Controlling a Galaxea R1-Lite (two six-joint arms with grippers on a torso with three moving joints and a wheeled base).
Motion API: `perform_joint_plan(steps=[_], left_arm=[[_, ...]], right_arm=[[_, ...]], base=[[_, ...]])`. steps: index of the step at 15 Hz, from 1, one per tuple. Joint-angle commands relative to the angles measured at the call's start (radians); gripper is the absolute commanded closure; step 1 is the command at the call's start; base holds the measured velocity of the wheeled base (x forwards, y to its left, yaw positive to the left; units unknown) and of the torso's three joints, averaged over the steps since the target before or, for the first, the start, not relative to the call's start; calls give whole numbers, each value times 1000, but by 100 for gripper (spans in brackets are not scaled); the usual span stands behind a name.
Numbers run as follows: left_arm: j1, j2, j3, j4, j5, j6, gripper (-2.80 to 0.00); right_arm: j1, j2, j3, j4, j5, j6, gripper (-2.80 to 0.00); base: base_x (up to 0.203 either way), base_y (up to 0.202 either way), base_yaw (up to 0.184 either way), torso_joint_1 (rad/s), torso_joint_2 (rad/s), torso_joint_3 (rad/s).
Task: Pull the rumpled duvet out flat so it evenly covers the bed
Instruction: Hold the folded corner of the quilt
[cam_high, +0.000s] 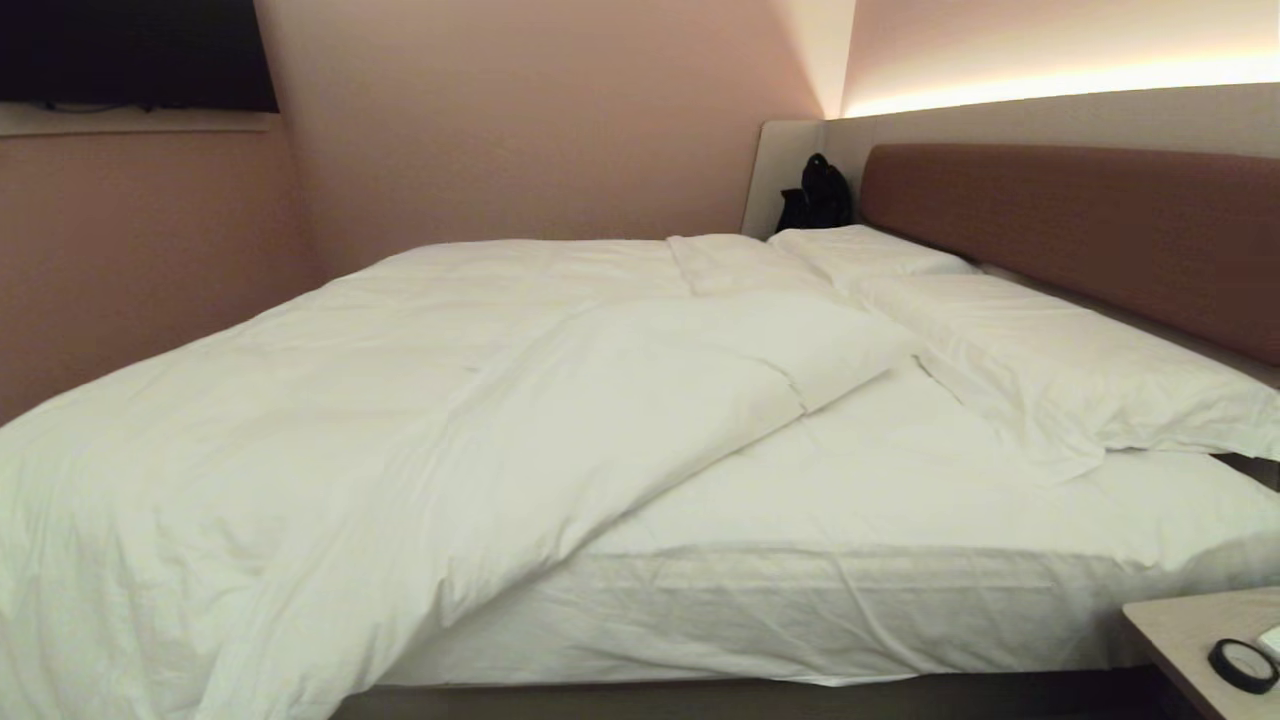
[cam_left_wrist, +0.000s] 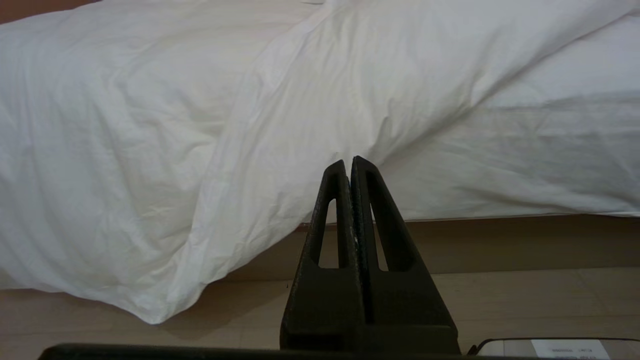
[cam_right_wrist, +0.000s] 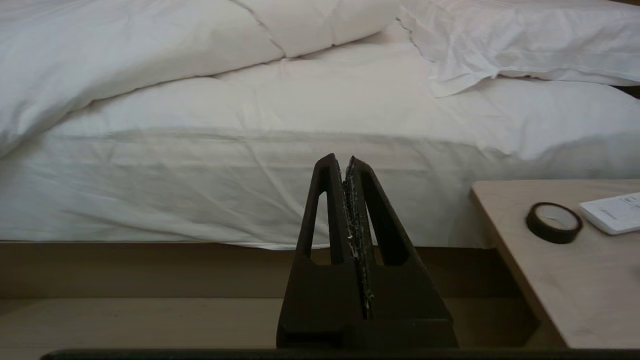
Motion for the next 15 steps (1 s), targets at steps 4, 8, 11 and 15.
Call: perform_joint_plan(steps=[4, 8, 11, 15], left_arm=[[0, 0, 0, 0, 0, 2, 0], [0, 0, -2, 0, -1, 4, 0], [0, 0, -2, 0, -1, 5, 0], [0, 0, 0, 0, -1, 5, 0]], right_arm=[[0, 1, 0, -1, 1, 0, 0], [0, 1, 0, -1, 1, 1, 0], [0, 1, 0, -1, 1, 0, 0], [0, 1, 0, -1, 1, 0, 0]], base=[[0, -26, 0, 1, 2, -1], [0, 0, 0, 0, 0, 0], [0, 0, 0, 0, 0, 0], [130, 0, 0, 5, 2, 1]])
